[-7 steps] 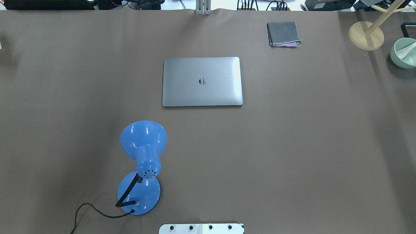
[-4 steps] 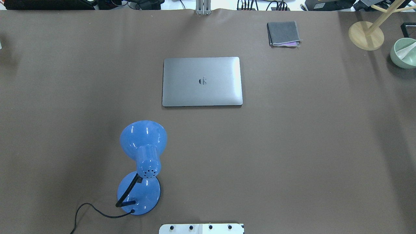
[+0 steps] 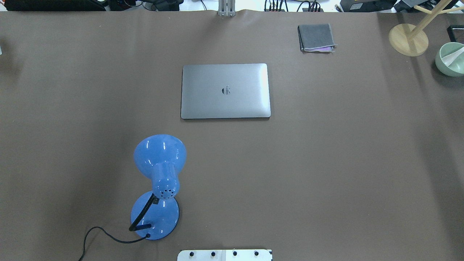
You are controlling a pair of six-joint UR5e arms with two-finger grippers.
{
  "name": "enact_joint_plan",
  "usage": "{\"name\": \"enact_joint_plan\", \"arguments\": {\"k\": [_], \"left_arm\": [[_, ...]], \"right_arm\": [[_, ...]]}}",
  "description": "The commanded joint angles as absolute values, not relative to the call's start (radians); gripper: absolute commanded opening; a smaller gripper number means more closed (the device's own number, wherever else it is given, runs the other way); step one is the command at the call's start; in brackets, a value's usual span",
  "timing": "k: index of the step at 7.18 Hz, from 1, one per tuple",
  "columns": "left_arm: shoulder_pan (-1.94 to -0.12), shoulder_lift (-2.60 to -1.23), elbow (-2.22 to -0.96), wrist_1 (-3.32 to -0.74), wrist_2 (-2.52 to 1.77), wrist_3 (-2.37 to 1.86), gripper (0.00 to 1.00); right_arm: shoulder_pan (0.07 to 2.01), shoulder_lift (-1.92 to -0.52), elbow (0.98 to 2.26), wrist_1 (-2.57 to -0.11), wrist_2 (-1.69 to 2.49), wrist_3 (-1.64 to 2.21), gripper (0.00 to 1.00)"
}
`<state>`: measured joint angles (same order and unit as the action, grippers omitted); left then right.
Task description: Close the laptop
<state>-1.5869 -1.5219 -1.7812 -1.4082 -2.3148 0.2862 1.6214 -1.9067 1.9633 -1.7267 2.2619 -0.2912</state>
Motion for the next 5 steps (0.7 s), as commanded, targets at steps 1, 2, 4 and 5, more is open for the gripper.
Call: {"name": "enact_joint_plan", "arguments": {"k": [1,2,4,5], "left_arm": [[-1.586,-1.522,-1.784,-1.408,-2.315,0.287,0.99],[-1.586,-1.523,-1.784,-1.408,-2.315,0.285,0.99],[-1.586,-1.523,-1.786,-1.408,-2.316,0.285,0.99],[-1.586,-1.523,-1.787,-1.410,-2.316,0.285,0.99]], "right_arm": [[1.621,-1.910,1.963,-1.727,2.278,-0.291,1.00],[1.621,-1.914,1.963,-1.726,2.292,-0.291,1.00],[1.621,-1.914,1.963,-1.724,2.306,-0.291,1.00],[1.621,-1.914,1.963,-1.724,2.306,-0.291,1.00]]}}
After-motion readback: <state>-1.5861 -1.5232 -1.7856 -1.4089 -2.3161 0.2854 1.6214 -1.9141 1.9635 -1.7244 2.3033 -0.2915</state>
